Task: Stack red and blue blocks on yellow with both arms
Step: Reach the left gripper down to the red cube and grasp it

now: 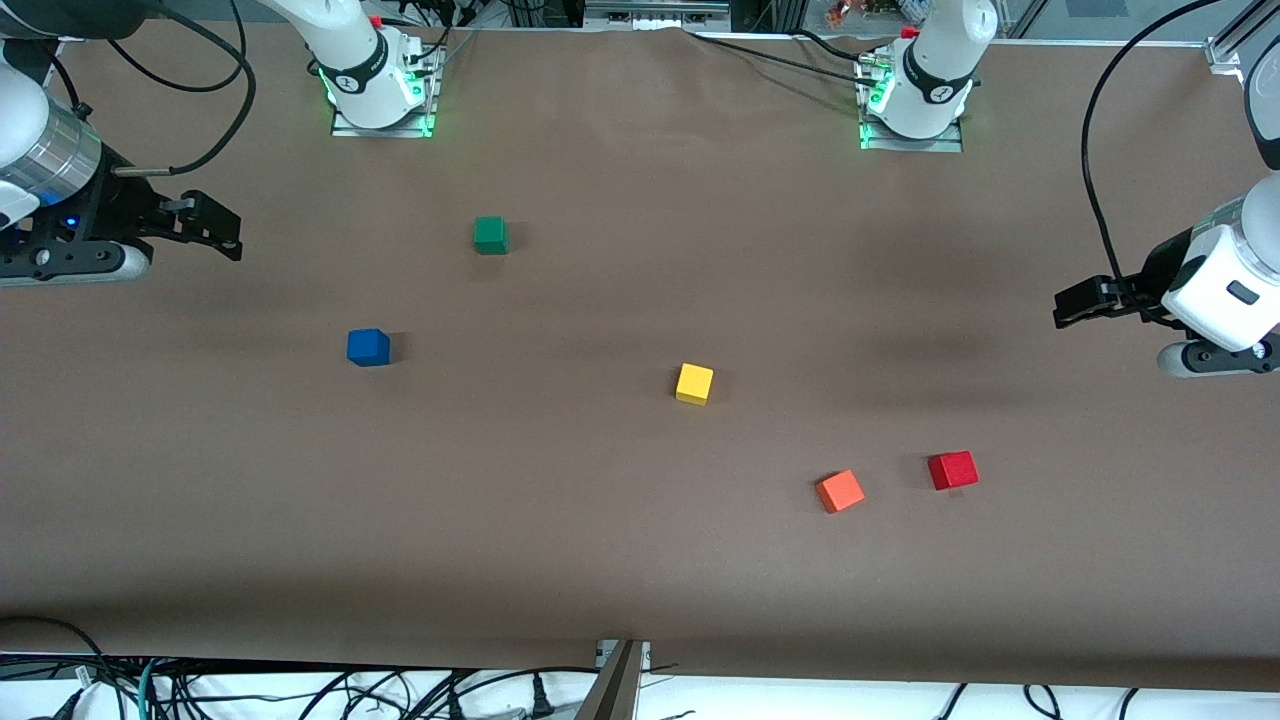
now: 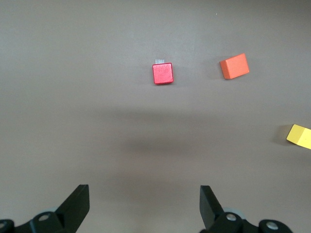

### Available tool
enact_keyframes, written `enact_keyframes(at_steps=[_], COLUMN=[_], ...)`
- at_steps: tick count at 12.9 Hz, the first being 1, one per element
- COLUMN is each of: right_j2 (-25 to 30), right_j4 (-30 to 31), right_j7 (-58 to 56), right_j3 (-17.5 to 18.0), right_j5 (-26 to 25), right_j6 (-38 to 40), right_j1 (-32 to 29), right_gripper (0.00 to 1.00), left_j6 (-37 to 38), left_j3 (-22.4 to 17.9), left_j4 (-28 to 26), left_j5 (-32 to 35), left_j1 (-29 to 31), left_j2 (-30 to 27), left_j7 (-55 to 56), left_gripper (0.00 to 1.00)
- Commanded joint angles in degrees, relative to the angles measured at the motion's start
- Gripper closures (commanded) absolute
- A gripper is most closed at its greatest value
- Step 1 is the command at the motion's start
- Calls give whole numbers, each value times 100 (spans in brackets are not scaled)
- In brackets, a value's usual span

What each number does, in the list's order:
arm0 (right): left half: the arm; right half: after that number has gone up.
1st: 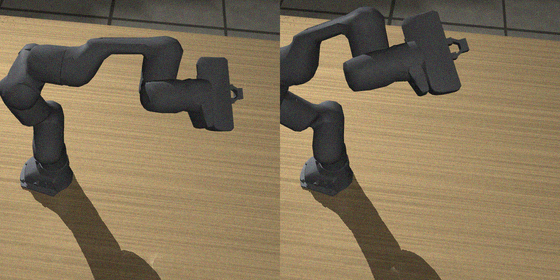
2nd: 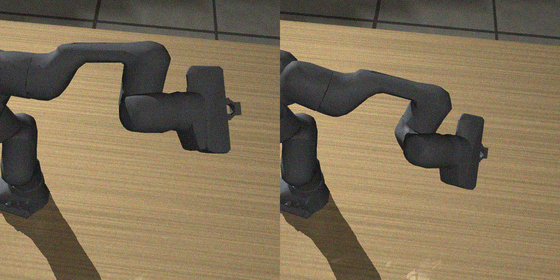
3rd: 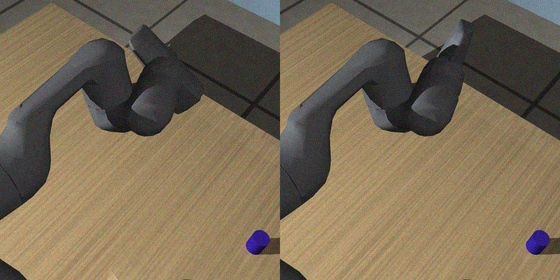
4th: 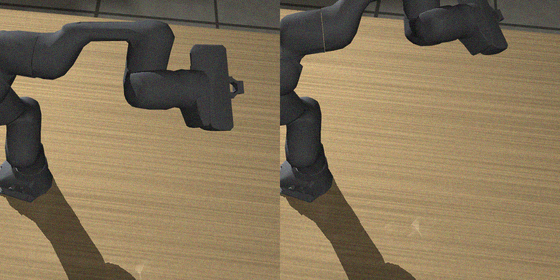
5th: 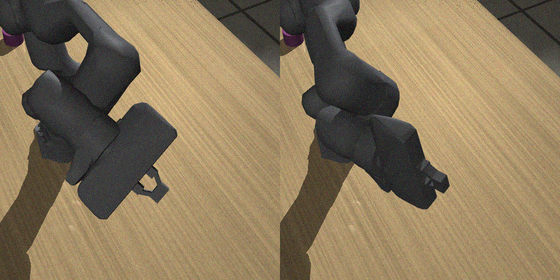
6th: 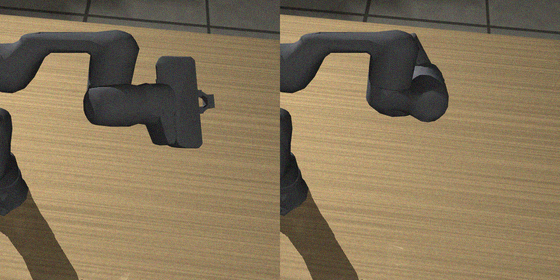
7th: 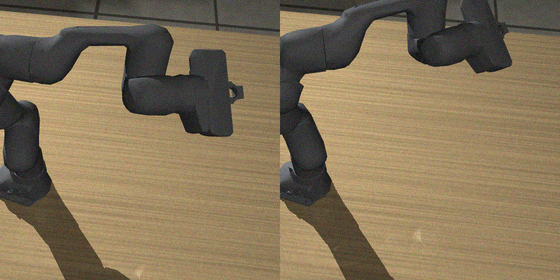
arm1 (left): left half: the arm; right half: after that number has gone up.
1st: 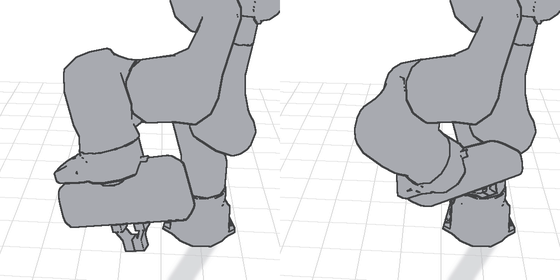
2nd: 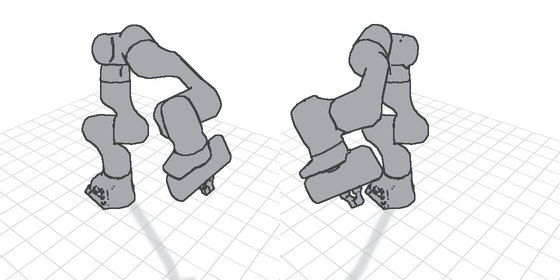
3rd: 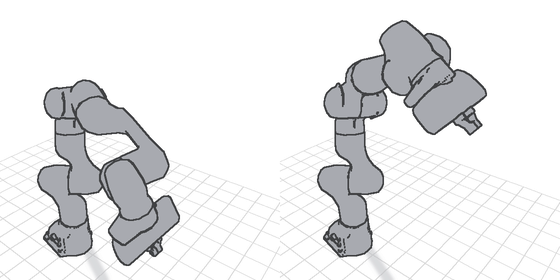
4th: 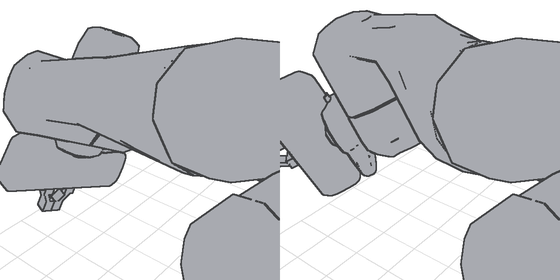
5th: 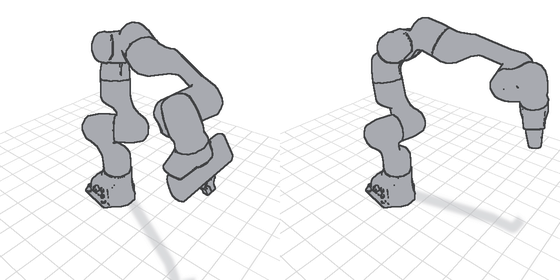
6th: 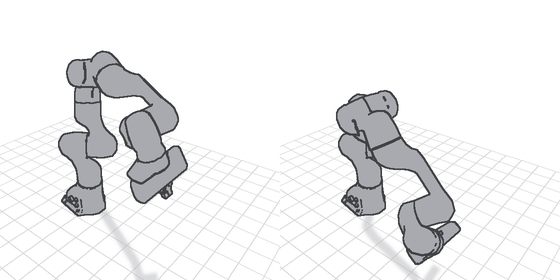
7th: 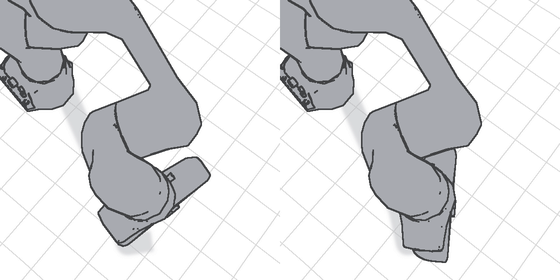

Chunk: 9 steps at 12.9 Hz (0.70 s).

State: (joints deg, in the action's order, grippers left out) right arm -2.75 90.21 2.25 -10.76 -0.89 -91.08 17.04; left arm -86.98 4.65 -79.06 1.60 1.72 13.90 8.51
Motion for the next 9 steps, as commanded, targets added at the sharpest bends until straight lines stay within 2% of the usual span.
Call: enact_keyframes(at_steps=[1,5,9], right_j2=[-77,-77,-85], right_j4=[-171,-171,-162], right_j7=[82,82,82], right_j3=[4,-5,-5], right_j5=[-17,-17,-17], right_j6=[38,29,-15], right_j1=[18,1,-8], right_gripper=[0,0,0], left_j6=[75,32,-512], left_j3=[1,-8,-8], left_j4=[189,207,259], left_j5=[-107,-107,-81], left_j1=[30,47,92], left_j2=[86,287,1016], left_j7=[-122,-139,-121], left_gripper=[0,0,0])
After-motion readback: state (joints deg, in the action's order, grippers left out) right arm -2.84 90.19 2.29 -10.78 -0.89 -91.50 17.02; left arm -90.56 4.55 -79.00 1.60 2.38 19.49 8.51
